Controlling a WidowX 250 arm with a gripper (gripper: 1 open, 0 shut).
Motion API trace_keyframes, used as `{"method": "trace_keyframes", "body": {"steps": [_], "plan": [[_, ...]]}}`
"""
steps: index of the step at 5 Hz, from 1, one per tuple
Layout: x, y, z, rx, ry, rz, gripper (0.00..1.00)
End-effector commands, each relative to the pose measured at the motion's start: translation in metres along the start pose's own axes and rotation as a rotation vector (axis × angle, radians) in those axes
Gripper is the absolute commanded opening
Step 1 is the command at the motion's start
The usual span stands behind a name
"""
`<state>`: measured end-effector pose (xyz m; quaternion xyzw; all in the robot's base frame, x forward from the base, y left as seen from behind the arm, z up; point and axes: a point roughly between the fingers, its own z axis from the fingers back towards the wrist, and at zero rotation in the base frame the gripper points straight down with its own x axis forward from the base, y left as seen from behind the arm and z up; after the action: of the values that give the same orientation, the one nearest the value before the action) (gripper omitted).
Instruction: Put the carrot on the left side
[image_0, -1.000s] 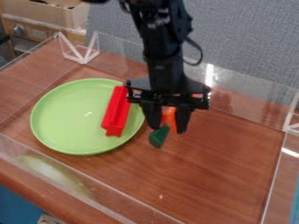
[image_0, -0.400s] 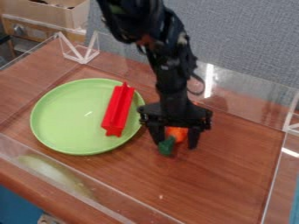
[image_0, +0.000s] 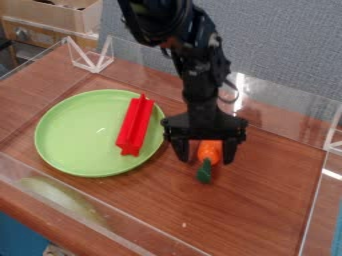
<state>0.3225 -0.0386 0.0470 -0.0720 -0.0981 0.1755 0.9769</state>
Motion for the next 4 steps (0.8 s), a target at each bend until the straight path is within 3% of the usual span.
{"method": "trace_keyframes", "body": {"steps": [1, 2, 3, 4], "plan": [[0.019, -0.006, 0.037, -0.039, -0.093, 0.028, 1.00], [0.027, -0.002, 0.045, -0.035, -0.091, 0.018, 1.00], [0.028, 0.001, 0.048, -0.032, -0.085, 0.004, 1.00], [0.019, 0.001, 0.051, -0.037, -0.073, -0.053, 1.00]]}}
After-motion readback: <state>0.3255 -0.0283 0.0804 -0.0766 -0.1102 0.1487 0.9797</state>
